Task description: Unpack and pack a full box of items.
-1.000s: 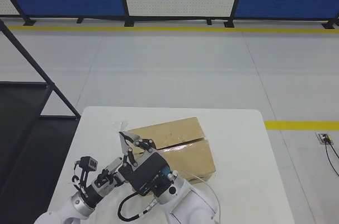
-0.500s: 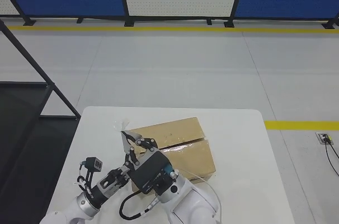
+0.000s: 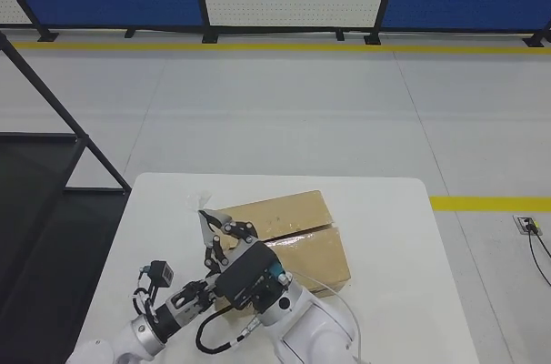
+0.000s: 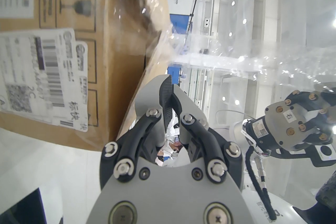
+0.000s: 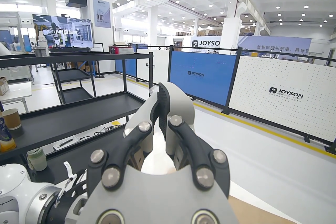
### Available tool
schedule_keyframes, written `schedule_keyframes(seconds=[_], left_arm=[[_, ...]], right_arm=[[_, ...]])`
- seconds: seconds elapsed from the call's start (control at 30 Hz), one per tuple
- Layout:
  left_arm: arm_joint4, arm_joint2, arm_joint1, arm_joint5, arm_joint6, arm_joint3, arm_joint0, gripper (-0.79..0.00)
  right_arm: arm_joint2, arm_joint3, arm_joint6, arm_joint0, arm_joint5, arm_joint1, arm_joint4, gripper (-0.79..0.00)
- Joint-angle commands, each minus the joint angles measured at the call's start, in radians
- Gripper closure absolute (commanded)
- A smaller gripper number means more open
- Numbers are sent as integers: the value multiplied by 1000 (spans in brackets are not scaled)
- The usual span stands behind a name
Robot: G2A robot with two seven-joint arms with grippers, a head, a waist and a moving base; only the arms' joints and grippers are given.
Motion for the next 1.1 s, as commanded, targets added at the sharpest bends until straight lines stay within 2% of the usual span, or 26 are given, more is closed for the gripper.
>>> schedule_keyframes(seconds=[0.0, 0.13, 0.37, 0.8, 1.07], left_arm=[[13, -2, 5, 37, -31, -7, -1, 0], [-11, -15, 11, 81, -68, -12, -3, 0], [-8, -21, 12, 77, -57, -14, -3, 0], [-16, 28, 15, 130, 22, 8, -29, 0], [-44, 34, 19, 166, 28, 22, -40, 0]], right_arm=[[0, 2, 1, 3, -2, -1, 2, 0], [1, 4, 3, 6, -3, -2, 3, 0], [2, 13, 7, 15, -7, -5, 9, 0], [-3, 16, 3, 20, -25, -9, 3, 0], [-5, 25, -4, 22, -42, -10, -3, 0]])
